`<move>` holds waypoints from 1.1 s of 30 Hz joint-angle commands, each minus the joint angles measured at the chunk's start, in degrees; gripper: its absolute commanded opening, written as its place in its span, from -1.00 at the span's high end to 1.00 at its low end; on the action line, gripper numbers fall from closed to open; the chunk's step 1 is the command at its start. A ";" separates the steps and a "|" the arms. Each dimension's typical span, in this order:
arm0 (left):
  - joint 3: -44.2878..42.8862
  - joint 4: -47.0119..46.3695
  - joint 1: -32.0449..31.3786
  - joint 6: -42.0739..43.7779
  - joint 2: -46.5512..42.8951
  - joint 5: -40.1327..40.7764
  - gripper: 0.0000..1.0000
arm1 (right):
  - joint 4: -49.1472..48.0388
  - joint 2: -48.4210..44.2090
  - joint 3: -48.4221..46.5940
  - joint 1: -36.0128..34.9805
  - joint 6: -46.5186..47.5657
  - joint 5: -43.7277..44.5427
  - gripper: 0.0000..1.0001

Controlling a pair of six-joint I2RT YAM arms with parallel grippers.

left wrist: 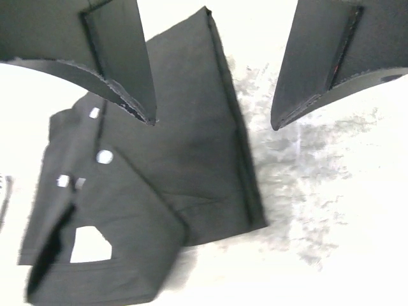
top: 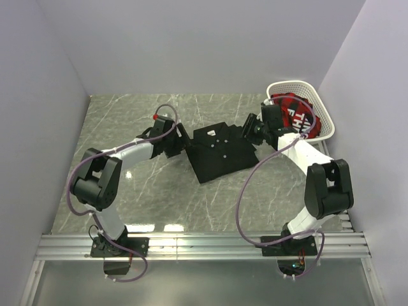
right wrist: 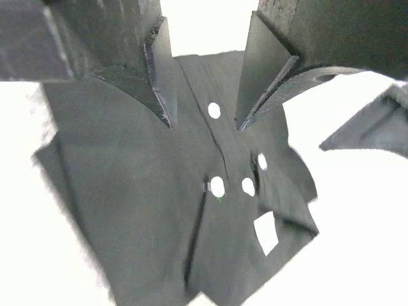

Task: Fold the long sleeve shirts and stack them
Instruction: Neatly place the folded shirt to the corner

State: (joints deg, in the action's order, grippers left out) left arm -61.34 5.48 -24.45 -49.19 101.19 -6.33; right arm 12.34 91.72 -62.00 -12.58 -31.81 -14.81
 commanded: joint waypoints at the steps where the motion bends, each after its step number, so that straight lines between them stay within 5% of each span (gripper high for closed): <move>1: 0.61 0.24 -0.16 1.73 -3.62 -0.35 -0.59 | 1.46 2.57 -3.65 1.41 1.32 4.69 -0.01; 14: 1.66 0.06 -0.16 1.38 -2.13 0.00 -0.48 | 1.37 13.22 -1.56 5.90 -2.81 3.91 0.01; 24: 1.93 0.94 -0.16 1.11 -3.71 1.49 -0.46 | 5.41 8.39 2.76 5.90 -1.59 1.81 0.26; 33: 1.67 2.79 -0.07 2.17 -4.51 2.64 -0.48 | 4.72 0.13 8.91 3.88 -1.49 0.92 0.21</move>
State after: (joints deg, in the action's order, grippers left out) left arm -59.24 7.99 -24.45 -48.66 98.85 -4.34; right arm 17.72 95.94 -54.41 -8.19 -33.41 -13.34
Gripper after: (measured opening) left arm 0.737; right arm 0.381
